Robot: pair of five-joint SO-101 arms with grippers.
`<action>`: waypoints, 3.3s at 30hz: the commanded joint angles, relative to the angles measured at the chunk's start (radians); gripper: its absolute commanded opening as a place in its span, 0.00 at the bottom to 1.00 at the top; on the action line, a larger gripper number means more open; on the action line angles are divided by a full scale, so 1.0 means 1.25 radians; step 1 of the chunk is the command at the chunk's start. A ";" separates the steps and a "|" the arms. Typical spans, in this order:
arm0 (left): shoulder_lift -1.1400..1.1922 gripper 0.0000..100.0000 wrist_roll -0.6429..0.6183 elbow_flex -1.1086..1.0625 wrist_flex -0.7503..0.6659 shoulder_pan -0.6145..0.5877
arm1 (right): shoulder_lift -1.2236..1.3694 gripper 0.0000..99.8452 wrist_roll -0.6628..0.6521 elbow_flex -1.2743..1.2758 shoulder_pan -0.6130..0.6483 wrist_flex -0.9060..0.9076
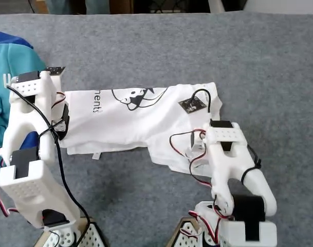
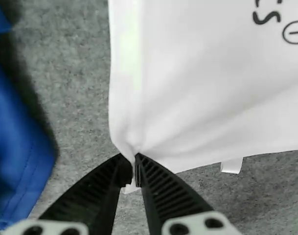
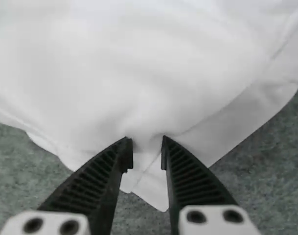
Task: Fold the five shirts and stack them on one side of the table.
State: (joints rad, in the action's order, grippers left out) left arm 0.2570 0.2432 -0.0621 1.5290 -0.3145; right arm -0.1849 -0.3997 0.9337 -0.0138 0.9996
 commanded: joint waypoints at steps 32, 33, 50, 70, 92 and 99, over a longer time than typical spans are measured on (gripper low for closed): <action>-0.005 0.03 0.009 0.002 -0.006 0.007 | -0.085 0.06 0.000 -0.009 0.009 0.052; -0.005 0.03 0.009 0.002 -0.006 0.007 | -0.085 0.05 0.000 -0.009 0.009 0.052; -0.005 0.03 0.010 0.008 -0.006 0.003 | -0.091 0.01 0.001 -0.014 -0.001 0.059; -0.006 0.03 0.072 0.004 -0.006 0.009 | -0.087 0.01 -0.095 -0.132 -0.174 0.139; -0.011 0.03 0.144 0.007 0.002 0.003 | -0.091 0.01 -0.125 -0.109 -0.209 0.191; -0.007 0.03 0.145 0.008 -0.002 0.008 | -0.087 0.01 -0.128 -0.116 -0.236 0.200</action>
State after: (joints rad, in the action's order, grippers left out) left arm 0.2570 0.4135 -0.0621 1.5290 -0.3130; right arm -0.2647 -0.5531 0.8124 -0.2946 1.2405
